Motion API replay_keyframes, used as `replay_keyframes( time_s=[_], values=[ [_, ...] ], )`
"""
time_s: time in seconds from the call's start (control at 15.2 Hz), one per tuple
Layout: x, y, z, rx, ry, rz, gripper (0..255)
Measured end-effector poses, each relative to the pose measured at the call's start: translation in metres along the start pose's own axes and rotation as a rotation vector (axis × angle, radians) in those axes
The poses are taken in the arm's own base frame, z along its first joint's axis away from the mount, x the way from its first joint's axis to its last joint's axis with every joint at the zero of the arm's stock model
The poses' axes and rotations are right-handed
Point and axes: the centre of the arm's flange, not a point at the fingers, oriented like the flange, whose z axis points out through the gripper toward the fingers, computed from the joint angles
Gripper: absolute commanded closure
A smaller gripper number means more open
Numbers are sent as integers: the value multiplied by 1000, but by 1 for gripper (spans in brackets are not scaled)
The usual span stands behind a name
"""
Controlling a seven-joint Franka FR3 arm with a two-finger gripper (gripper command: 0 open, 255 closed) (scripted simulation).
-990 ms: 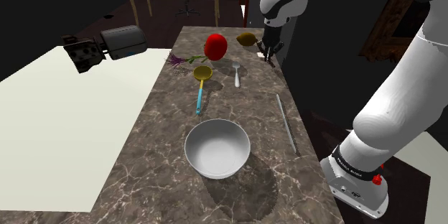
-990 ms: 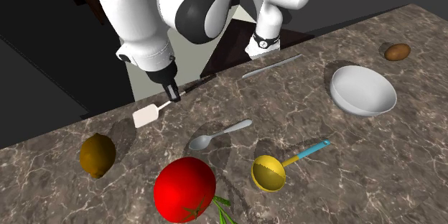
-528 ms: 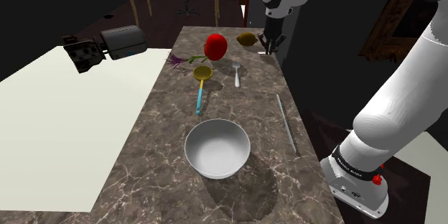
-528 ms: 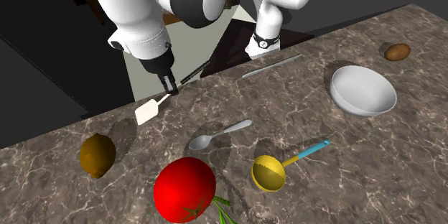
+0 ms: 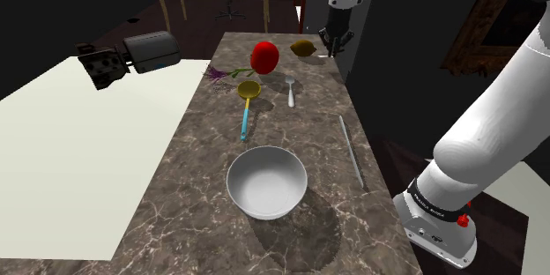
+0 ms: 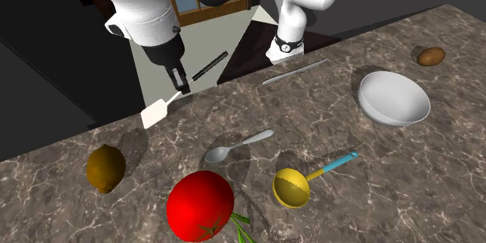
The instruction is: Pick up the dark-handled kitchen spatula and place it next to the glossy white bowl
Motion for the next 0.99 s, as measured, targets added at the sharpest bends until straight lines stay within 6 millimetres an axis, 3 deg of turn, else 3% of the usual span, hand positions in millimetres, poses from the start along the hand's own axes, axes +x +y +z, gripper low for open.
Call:
replay_keyframes(
  time_s=[0.46,0.99],
  values=[
    [-6,-3,-32,0,0,0,255],
    [-96,-47,-28,0,-1,-1,255]
  ],
)
